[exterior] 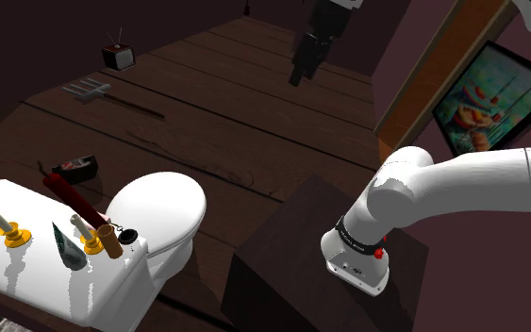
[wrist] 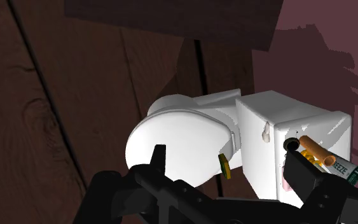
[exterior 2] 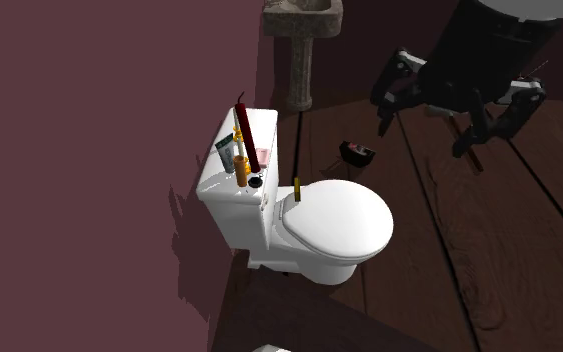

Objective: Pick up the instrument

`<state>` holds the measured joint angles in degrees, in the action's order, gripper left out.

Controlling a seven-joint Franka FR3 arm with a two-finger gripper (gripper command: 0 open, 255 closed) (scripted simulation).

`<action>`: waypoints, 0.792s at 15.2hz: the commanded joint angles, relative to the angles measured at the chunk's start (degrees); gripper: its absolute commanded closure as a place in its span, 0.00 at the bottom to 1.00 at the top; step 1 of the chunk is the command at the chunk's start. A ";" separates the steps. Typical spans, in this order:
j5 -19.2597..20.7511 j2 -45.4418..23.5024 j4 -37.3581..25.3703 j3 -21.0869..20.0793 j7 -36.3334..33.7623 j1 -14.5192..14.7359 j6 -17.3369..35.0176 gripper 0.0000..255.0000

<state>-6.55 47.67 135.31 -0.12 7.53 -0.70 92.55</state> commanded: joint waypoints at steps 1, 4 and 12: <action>0.00 0.00 0.00 0.00 0.00 0.00 0.00 0.00; -1.89 -1.44 2.96 -3.31 -3.43 0.65 4.37 0.00; -6.41 -9.34 7.47 -12.41 -12.45 2.35 16.84 0.00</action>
<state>-12.32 39.39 142.06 -11.23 -3.60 1.37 107.48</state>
